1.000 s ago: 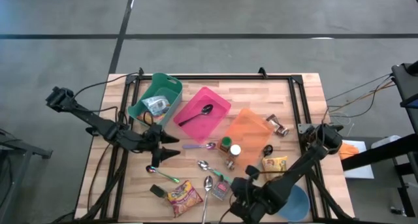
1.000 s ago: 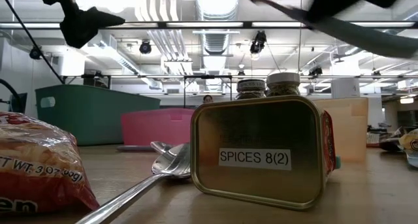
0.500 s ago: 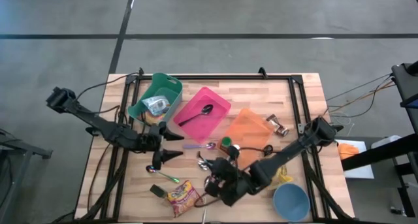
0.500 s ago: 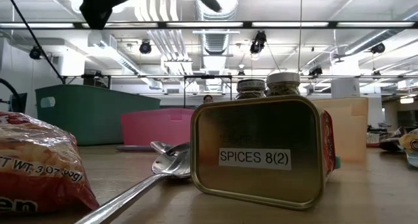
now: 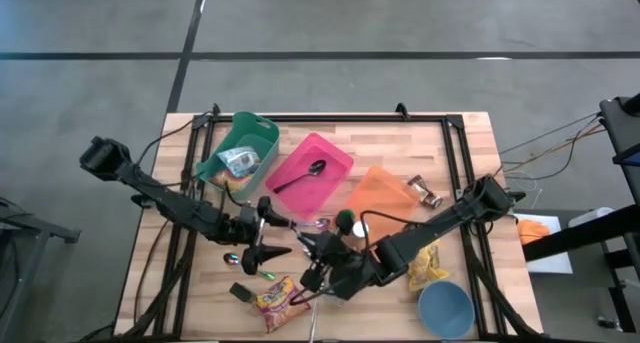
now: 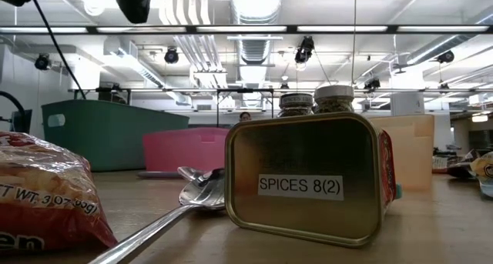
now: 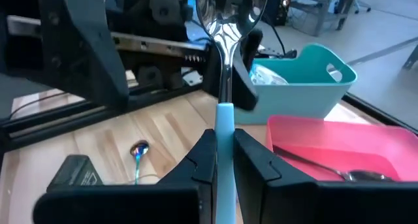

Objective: Pick & Place Food Item
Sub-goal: Put the light blue spoon into the pink bin

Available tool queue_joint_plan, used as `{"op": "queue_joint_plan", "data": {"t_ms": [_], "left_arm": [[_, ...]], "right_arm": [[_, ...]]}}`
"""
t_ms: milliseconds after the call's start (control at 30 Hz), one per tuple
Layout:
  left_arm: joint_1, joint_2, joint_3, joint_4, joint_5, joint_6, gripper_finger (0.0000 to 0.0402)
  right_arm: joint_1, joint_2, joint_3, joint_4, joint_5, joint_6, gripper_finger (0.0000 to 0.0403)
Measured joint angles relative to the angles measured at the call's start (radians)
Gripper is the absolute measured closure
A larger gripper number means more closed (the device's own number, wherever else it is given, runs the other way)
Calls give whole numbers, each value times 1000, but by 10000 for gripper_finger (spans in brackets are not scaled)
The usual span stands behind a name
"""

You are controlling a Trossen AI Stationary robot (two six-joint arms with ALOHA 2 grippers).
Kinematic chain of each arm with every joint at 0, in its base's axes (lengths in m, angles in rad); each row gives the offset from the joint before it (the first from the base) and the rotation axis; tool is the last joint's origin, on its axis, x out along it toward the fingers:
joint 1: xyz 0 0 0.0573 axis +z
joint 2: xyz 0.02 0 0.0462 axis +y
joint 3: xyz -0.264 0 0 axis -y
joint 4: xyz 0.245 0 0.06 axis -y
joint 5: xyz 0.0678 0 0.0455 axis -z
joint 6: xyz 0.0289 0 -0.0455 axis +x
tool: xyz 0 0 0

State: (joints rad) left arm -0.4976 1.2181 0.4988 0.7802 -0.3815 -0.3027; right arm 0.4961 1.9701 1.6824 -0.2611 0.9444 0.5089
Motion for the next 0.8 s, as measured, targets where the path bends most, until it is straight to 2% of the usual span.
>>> {"op": "queue_joint_plan", "data": {"t_ms": [433,500,600,800], "left_arm": [[0,35,0,51,0,23,72],[0,35,0,51,0,27,87],[0,35,0,51,10,39,120],[-1,35,0,54,42,45,210]], "right_arm": [[-6,11,-1,61,-91,-15,381],[-8,17,-1,77,-129,-15,381],[-8,26,-2,110,-132,-37,381],[-8,26,-2,141,-134,-68,381]]}}
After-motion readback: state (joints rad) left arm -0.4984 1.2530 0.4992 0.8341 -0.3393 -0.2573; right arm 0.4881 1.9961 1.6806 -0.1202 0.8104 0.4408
